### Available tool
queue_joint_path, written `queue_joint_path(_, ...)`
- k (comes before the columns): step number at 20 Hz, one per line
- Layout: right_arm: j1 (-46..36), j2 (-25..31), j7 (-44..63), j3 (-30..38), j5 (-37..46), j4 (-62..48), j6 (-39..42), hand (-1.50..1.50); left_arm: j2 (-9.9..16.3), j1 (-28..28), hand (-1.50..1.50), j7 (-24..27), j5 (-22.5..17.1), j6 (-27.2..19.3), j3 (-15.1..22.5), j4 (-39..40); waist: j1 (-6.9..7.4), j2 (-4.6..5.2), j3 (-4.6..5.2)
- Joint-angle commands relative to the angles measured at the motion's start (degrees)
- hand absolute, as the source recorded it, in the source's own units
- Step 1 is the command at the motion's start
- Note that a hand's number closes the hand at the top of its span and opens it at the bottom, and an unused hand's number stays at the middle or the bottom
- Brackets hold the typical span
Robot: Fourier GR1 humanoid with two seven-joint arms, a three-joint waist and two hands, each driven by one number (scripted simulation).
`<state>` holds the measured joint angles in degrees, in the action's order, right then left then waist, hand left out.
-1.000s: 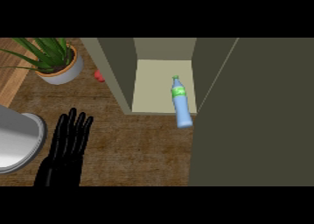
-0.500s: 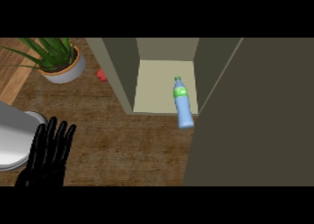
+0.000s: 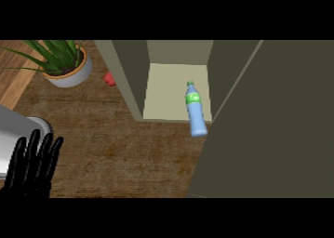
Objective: Pick up the bottled water, place it into the cabinet and close the cabinet
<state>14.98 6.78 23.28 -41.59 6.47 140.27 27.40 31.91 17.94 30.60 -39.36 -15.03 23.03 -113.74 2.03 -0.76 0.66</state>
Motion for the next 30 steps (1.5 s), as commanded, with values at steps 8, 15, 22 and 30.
queue_joint_path(8, -11.4, -6.3, 4.7, -6.0, 5.2, -4.9, -9.6, 1.50, 2.0, 1.8, -1.50, 0.6, -1.7, 4.0, -1.8, -0.4, 0.83, 0.38, 0.09)
queue_joint_path(15, -13.4, -6.2, 5.1, -4.2, 3.0, -5.7, -8.1, 1.50, 2.4, 2.1, -1.50, 0.7, -2.4, 5.1, -2.7, -0.8, 1.81, 0.86, 0.16)
queue_joint_path(22, -12.0, -6.2, 4.4, -2.3, -0.1, -6.3, -8.4, 1.50, 3.1, 3.0, -1.50, 1.6, -3.2, 7.0, -3.7, -1.2, 3.42, 1.45, 0.23)
queue_joint_path(30, -10.1, -6.3, 5.2, -3.8, -10.9, -11.8, -5.4, 1.50, 4.4, 2.7, -1.50, 1.6, -3.9, 10.1, -4.4, -0.9, 6.66, 3.20, 0.24)
